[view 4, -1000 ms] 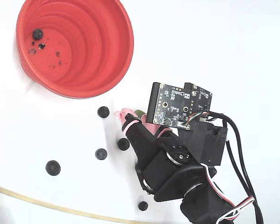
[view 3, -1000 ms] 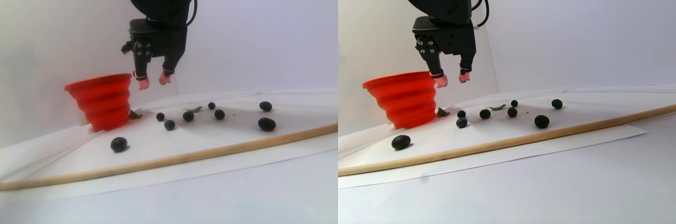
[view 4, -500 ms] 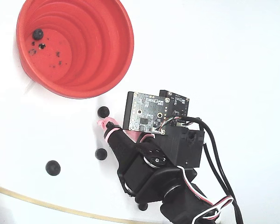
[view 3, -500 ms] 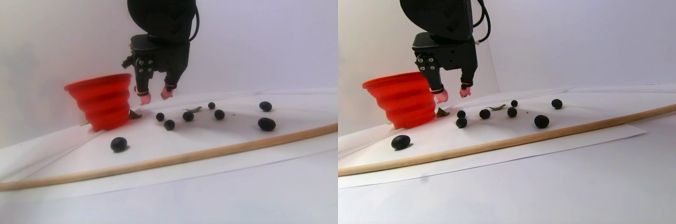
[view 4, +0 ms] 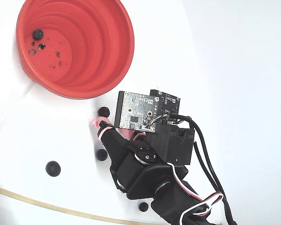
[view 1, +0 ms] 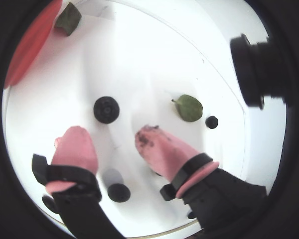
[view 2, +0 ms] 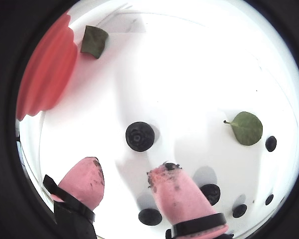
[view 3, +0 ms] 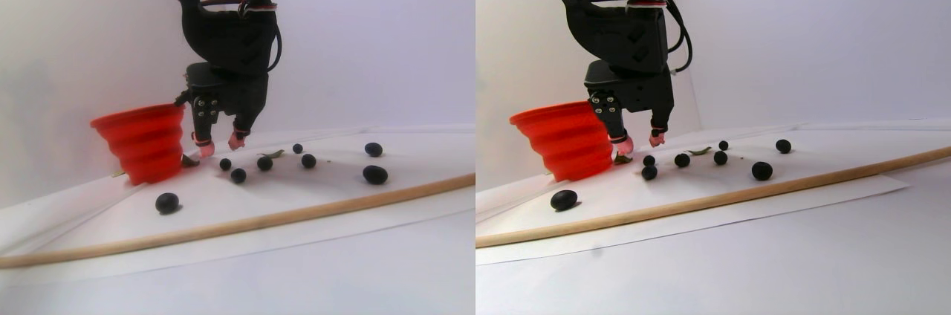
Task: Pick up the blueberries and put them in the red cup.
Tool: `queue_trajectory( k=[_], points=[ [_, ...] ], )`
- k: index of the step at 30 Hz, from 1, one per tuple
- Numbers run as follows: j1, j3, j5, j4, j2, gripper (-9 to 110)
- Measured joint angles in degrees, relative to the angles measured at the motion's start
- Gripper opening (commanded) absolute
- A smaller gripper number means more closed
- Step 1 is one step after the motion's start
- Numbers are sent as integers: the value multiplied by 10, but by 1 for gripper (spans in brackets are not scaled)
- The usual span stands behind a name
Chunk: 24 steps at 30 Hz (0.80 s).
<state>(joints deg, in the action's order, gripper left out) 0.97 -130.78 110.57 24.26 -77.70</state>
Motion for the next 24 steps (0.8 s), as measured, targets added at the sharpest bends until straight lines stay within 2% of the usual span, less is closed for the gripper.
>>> queue_trajectory(
  k=[24],
  points=[
    [0, 50, -25, 47, 79, 18]
  ],
)
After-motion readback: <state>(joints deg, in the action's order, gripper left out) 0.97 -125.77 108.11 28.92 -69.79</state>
